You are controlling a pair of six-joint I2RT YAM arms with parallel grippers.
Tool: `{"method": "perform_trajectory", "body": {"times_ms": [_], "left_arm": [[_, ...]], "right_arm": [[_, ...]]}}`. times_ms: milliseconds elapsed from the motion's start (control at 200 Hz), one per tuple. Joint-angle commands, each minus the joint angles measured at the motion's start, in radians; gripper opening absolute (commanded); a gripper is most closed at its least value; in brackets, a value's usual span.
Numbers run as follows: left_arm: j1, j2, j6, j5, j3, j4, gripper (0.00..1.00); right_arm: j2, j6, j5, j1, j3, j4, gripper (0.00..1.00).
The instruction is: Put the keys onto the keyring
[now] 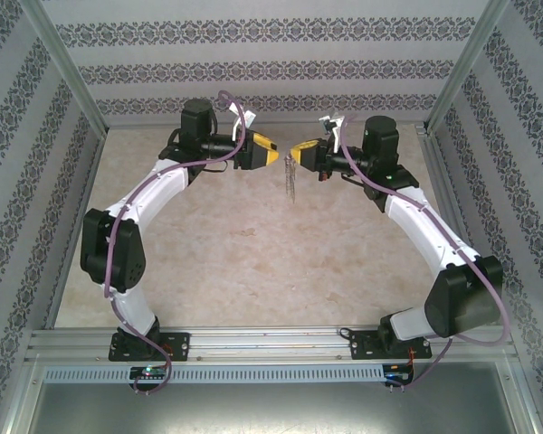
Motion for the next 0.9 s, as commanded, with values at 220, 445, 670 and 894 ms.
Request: {"method": "perform_trajectory", "body": {"times_ms": [220,445,670,894], "left_arm": [[0.006,0.028,-0.174,0.083,-0.002,0.255,0.55],[-0.003,0.039,-0.229,0.095,-0.009,0.316,0.53],[-0.01,0.047,-0.227,0.092,-0.024,0.316,0.51],[-0.02,0.048,-0.218,0.094,-0.03,0.303,0.48]], "right_arm": [[0.039,-0.049,-0.009,0.034,0.061,-0.018,0.0],[0.053,-0.057,0.001,0.036,0.061,-0.017,0.0],[0.056,-0.06,0.006,0.034,0.064,-0.017,0.0],[0.064,-0.061,0.012,0.032,0.068,-0.014,0.0]]}}
